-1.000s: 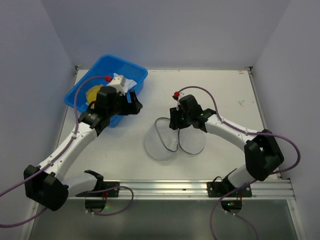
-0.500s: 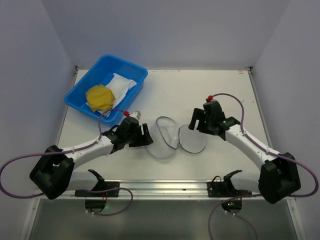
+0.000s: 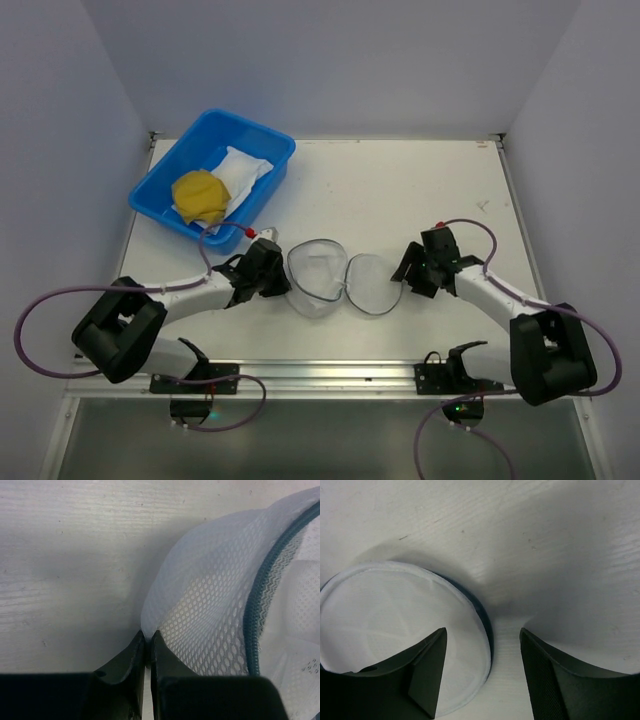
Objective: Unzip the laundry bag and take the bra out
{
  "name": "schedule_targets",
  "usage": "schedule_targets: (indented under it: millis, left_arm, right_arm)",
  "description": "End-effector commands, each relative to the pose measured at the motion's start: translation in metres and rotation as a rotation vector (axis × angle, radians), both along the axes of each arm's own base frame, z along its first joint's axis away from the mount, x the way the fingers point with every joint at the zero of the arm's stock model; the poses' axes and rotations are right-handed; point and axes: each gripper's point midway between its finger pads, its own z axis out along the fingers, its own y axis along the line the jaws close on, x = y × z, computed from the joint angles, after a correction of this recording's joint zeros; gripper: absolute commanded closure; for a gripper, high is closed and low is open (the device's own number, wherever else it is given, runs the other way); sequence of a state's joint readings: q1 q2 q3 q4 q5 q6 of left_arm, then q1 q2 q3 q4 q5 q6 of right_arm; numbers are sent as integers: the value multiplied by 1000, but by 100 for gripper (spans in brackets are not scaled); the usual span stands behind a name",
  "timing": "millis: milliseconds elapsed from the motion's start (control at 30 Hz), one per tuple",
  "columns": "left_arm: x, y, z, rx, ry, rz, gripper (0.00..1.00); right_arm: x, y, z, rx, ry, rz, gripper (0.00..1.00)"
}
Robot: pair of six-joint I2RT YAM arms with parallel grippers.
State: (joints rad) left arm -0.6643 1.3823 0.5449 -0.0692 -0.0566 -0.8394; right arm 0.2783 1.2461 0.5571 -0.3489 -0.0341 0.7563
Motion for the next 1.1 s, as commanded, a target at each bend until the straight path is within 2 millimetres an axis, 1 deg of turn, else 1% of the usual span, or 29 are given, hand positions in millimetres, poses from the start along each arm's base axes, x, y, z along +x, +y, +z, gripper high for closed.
schedule_targets:
  millis: [0, 100, 200, 233, 267, 333, 367, 433, 467, 500, 533, 567, 600, 667, 733, 767, 800, 833, 867, 900, 933, 967, 1000, 1033, 1067]
  left_arm:
    - [5, 10, 1, 43, -33, 44, 92]
    - [7, 10, 7, 39, -49, 46, 93]
    - [8, 12, 10, 48, -52, 49, 97]
    - [8, 12, 11, 50, -53, 51, 97]
    - [9, 13, 12, 57, -58, 51, 99]
    - [8, 19, 15, 74, -65, 62, 100]
    - [7, 21, 16, 79, -68, 64, 100]
    - [8, 24, 18, 89, -78, 73, 100]
    - [8, 25, 19, 92, -82, 73, 100]
    - [8, 26, 19, 97, -81, 73, 100]
    - [9, 25, 20, 94, -86, 70, 100]
    - [10, 23, 20, 91, -85, 66, 100]
    - [10, 22, 20, 85, -83, 62, 100]
    - [13, 17, 22, 77, -85, 49, 100]
    - [18, 9, 29, 55, -101, 37, 100]
    - [22, 5, 30, 49, -109, 31, 100]
    - [23, 1, 32, 44, -111, 22, 100]
    - [30, -6, 41, 32, -131, 14, 100]
    - [32, -9, 39, 43, -127, 6, 100]
    - [36, -12, 41, 42, -132, 6, 100]
    - [41, -22, 50, 23, -151, -3, 100]
    - [44, -29, 50, 15, -151, -6, 100]
    - [46, -35, 51, 8, -154, -14, 100]
    - [48, -49, 60, -13, -170, -30, 100]
    - [50, -56, 56, -13, -164, -37, 100]
  right_arm:
    - [10, 16, 4, 76, -14, 28, 38]
    - [13, 24, 5, 101, -8, 64, 42]
    - [6, 32, -3, 143, 35, 89, 43]
    - [7, 34, -5, 153, 32, 90, 44]
    - [6, 36, -6, 164, 37, 95, 48]
    - [5, 37, -10, 171, 42, 99, 53]
    - [6, 38, -9, 173, 39, 102, 62]
    - [8, 37, -7, 167, 32, 102, 72]
    - [9, 36, -5, 158, 26, 104, 85]
    - [12, 33, 0, 136, 13, 98, 90]
    - [13, 30, 3, 120, 3, 104, 99]
    - [14, 29, 7, 107, -6, 108, 100]
    - [16, 27, 15, 94, -8, 112, 100]
    - [21, 23, 34, 49, -67, 136, 100]
    - [27, 18, 60, -10, -126, 156, 100]
    - [27, 19, 67, -27, -141, 175, 100]
    - [28, 19, 81, -42, -149, 192, 100]
    - [29, 19, 88, -59, -156, 207, 100]
    - [28, 19, 92, -94, -155, 233, 100]
    - [28, 21, 104, -106, -154, 249, 100]
    - [29, 20, 109, -125, -159, 255, 100]
    - [32, 23, 120, -138, -181, 271, 100]
    - [28, 24, 123, -145, -171, 283, 100]
    - [28, 27, 128, -142, -175, 295, 100]
    - [26, 33, 132, -138, -179, 319, 100]
